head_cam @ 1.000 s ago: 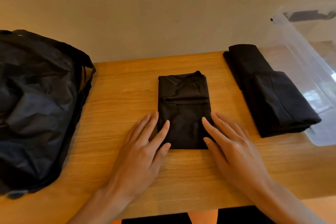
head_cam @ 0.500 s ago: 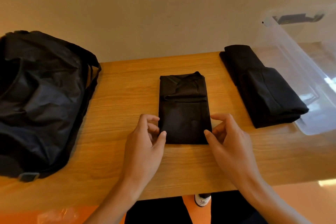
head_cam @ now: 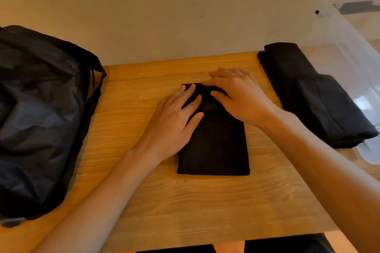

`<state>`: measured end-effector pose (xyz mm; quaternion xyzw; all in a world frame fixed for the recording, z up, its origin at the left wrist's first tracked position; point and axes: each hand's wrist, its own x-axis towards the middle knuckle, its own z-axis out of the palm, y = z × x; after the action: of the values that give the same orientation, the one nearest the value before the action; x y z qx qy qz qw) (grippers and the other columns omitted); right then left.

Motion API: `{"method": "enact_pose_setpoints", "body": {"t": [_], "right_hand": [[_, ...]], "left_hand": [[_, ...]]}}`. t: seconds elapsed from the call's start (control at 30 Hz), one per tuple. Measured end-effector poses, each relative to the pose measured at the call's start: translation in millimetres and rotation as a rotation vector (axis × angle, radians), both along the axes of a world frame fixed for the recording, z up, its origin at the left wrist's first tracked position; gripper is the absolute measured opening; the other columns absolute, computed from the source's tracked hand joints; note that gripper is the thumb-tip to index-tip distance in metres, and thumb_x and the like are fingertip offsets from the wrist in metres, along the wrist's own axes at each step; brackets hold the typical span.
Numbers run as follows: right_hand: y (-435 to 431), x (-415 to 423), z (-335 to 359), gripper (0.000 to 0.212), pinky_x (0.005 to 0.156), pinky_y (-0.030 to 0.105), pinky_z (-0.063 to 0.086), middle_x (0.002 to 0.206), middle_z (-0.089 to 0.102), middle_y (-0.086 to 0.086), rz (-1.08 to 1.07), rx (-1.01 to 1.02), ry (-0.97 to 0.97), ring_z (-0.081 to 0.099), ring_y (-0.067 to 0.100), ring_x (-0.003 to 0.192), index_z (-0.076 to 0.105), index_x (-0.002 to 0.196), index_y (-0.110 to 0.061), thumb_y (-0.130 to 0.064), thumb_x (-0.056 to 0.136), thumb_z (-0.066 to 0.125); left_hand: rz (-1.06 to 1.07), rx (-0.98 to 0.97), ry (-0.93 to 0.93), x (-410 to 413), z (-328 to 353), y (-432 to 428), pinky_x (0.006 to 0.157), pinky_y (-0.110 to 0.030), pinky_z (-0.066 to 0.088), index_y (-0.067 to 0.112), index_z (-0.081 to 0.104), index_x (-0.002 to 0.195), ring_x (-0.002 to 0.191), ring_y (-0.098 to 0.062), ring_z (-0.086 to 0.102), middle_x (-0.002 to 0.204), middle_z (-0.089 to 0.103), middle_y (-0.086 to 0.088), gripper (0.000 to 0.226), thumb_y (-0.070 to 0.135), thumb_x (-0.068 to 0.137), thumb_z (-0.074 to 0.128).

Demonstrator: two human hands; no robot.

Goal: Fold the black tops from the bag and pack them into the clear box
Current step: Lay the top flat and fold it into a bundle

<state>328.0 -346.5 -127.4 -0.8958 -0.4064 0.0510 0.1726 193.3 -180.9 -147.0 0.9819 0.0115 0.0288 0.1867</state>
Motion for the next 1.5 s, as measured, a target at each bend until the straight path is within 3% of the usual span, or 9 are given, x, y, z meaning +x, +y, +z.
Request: {"method": "enact_pose_setpoints", "body": {"t": [0.13,0.33,0.43,0.63,0.83,1.0,1.17,1.33,1.5], "right_hand": [[-14,-4,-15,0.037,0.119,0.044,0.03,0.146,0.058,-0.003,0.069,0.08,-0.001,0.047,0.019,0.14,0.063,0.137,-0.028,-0.025,0.101,0.056],[-25,-9,-18,0.028,0.11,0.044,0.039,0.136,0.064,0.0,0.096,0.178,-0.03,0.054,0.021,0.129,0.075,0.119,-0.025,-0.022,0.095,0.063],[-26,-5,-16,0.023,0.107,0.039,0.036,0.13,0.066,-0.003,0.08,0.231,0.006,0.054,0.019,0.125,0.078,0.11,-0.025,-0.017,0.092,0.066],[-29,1,-17,0.017,0.102,0.042,0.043,0.118,0.07,-0.005,0.013,0.335,0.014,0.057,0.017,0.115,0.076,0.096,-0.02,-0.021,0.087,0.062],[-19,5,-9,0.042,0.094,0.028,0.052,0.125,0.064,-0.009,-0.256,0.403,0.242,0.06,0.007,0.115,0.054,0.135,-0.021,-0.038,0.098,0.063],[-17,14,2,0.038,0.088,0.025,0.052,0.109,0.063,-0.01,-0.281,0.334,0.334,0.06,0.003,0.099,0.066,0.118,-0.024,-0.053,0.099,0.049],[-18,26,5,0.031,0.073,0.02,0.045,0.105,0.057,-0.008,-0.264,0.145,0.354,0.053,0.004,0.089,0.069,0.11,-0.024,-0.049,0.094,0.064],[-24,28,11,0.024,0.065,0.016,0.042,0.095,0.064,-0.012,-0.254,0.163,0.451,0.059,0.002,0.085,0.066,0.11,-0.025,-0.036,0.09,0.074],[-24,25,10,0.025,0.076,0.025,0.054,0.099,0.067,-0.009,-0.202,0.17,0.411,0.063,0.005,0.09,0.065,0.108,-0.022,-0.034,0.088,0.076]], "left_hand": [[-0.062,-0.041,-0.036,-6,-6,13,0.125,-0.035,0.014,0.028,0.048,0.151,0.156,-0.016,0.016,0.167,0.027,0.002,0.055,0.05,0.105,0.026],[0.123,-0.453,-0.186,9,3,23,0.111,-0.036,0.042,0.025,0.08,0.106,0.133,-0.007,0.047,0.14,0.059,0.01,0.023,0.035,0.1,0.06],[0.23,-0.502,-0.151,29,10,27,0.107,-0.035,0.048,0.024,0.071,0.121,0.125,-0.003,0.054,0.13,0.061,0.012,0.025,0.027,0.097,0.067],[0.194,-0.294,0.085,61,16,28,0.092,-0.023,0.039,0.026,0.061,0.135,0.11,-0.01,0.048,0.118,0.051,0.01,0.05,0.036,0.089,0.077],[0.143,-0.427,0.142,72,24,31,0.069,-0.008,0.038,0.027,0.069,0.104,0.083,0.008,0.055,0.094,0.062,0.02,0.02,0.022,0.088,0.079],[0.106,-0.507,0.105,70,26,30,0.072,-0.018,0.047,0.023,0.067,0.093,0.081,0.004,0.06,0.093,0.066,0.011,0.01,0.02,0.091,0.077],[0.109,-0.583,0.062,68,27,26,0.08,-0.032,0.053,0.019,0.065,0.098,0.092,-0.01,0.066,0.099,0.069,0.005,0.01,0.02,0.093,0.074],[0.127,-0.595,0.014,64,25,22,0.076,-0.023,0.05,0.02,0.062,0.098,0.09,-0.001,0.062,0.099,0.067,0.008,0.011,0.02,0.093,0.073],[0.126,-0.571,0.044,60,27,17,0.068,-0.011,0.051,0.025,0.061,0.111,0.089,0.003,0.066,0.104,0.068,0.012,0.046,0.028,0.076,0.089]]}}
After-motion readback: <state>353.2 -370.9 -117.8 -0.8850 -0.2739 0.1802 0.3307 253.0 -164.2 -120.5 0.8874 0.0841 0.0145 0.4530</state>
